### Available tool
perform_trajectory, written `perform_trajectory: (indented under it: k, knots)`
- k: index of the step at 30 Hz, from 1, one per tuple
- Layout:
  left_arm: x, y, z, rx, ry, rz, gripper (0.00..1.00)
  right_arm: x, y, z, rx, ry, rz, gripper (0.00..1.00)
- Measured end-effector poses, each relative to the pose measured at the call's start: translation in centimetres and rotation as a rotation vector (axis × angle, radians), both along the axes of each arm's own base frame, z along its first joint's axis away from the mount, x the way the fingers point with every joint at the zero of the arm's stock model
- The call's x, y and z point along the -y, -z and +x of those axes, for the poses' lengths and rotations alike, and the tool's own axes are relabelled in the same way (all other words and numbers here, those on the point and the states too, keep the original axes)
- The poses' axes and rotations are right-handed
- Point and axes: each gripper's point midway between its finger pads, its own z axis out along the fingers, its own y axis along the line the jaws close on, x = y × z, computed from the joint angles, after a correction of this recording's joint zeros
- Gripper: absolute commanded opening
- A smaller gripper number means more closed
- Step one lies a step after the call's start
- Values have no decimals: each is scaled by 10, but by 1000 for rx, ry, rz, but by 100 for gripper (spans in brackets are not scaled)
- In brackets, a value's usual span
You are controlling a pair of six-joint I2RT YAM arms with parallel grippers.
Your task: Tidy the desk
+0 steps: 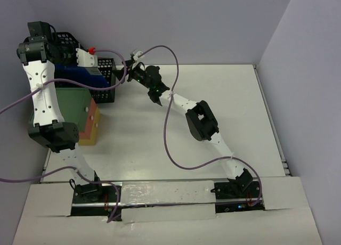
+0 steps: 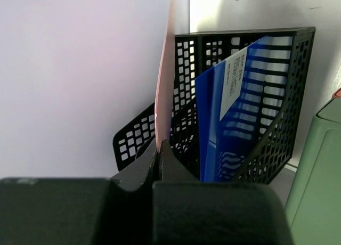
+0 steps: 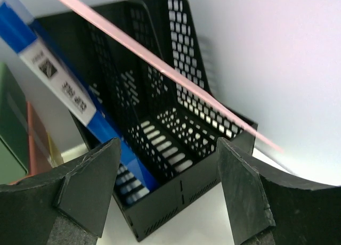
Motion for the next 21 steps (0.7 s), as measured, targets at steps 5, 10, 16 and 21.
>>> perform_trajectory:
  k: [5, 10, 16, 21]
  knots:
    - [-4, 0, 2, 7, -12, 21, 0, 6, -14, 0, 16, 13, 25, 78]
    - [-9, 3, 3, 28, -11, 70, 0, 8, -21, -2, 20, 15, 28, 78]
    - [-9, -8, 1, 73, 16, 121, 0, 4, -42, -5, 79, -2, 9, 78]
    - [6, -16, -14, 103, 74, 165, 0, -3, -88, -18, 244, -22, -14, 75]
